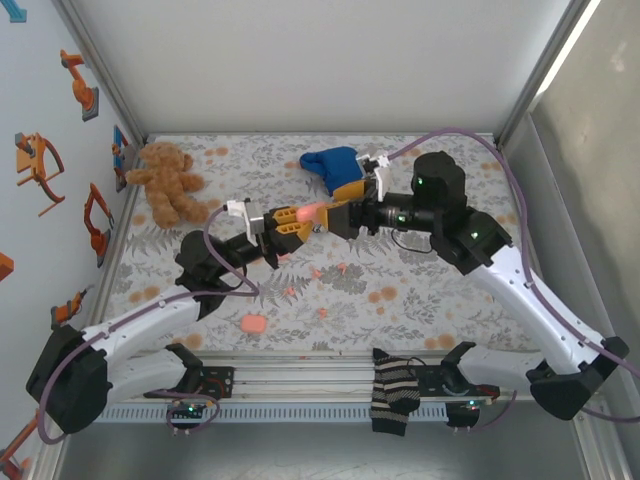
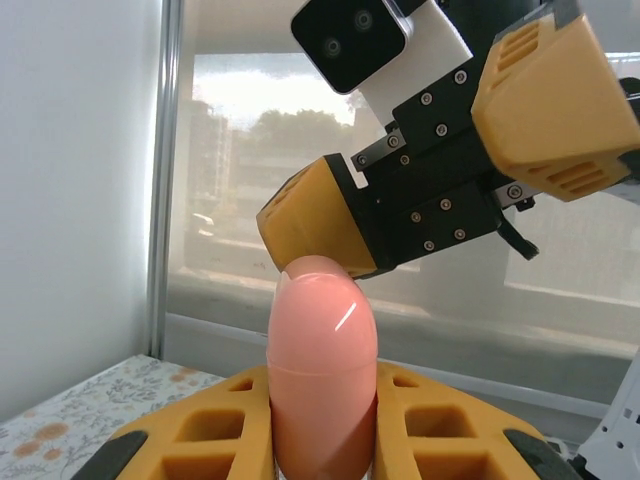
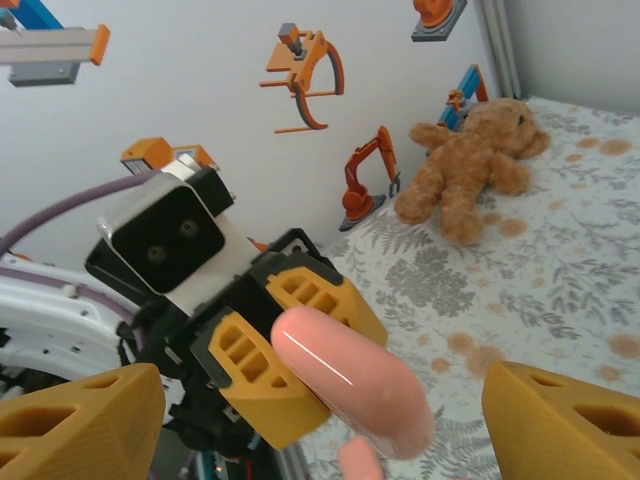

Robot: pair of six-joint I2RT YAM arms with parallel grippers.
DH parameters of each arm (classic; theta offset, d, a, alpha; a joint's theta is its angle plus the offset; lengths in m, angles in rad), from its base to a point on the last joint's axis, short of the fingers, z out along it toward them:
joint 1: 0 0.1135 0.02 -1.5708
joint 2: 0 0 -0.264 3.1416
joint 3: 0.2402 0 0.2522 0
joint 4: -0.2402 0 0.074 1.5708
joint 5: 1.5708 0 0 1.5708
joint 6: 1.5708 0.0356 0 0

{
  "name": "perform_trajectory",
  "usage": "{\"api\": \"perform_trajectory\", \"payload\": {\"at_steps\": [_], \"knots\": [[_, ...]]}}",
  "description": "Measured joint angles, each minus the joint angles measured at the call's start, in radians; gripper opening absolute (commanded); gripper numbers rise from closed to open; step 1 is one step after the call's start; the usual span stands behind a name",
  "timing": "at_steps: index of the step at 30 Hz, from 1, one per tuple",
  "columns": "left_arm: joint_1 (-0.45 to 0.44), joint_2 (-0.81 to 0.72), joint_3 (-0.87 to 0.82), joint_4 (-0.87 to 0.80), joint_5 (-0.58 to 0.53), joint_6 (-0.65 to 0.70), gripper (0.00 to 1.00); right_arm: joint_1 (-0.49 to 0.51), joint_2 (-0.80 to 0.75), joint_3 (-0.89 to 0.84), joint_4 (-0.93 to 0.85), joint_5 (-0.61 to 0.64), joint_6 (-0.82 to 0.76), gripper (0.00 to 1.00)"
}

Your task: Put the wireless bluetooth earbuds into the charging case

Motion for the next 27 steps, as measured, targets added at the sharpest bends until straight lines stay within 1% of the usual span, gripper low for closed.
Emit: {"api": "perform_trajectory", "payload": {"at_steps": [2,6,8,11,14,20,27], "knots": [[0.0,-0.031,-0.004,-0.026,0.009,0.006,0.0,0.0,-0.024,0.0,-0.026,0.016,-0.074,0.84],[0.0,-0.089,-0.016,-0.074,0.035,0.022,0.0,0.0,-0.097,-0.045,-0.022,0.004,-0.232,0.83],[0.0,-0.112,-0.02,-0.097,0.052,0.028,0.0,0.0,-0.132,-0.085,-0.021,-0.026,-0.32,0.81],[0.0,-0.133,-0.021,-0.124,0.08,0.035,0.0,0.001,-0.136,-0.121,-0.019,-0.091,-0.412,0.8],[0.0,-0.146,-0.021,-0.143,0.104,0.044,0.0,0.008,-0.099,-0.124,-0.007,-0.14,-0.463,0.77],[0.0,-0.157,-0.021,-0.171,0.125,0.063,0.0,0.059,-0.006,-0.095,-0.008,-0.185,-0.537,0.66],[0.0,-0.161,-0.021,-0.179,0.136,0.07,0.0,0.082,0.014,-0.09,0.006,-0.202,-0.57,0.53]]}}
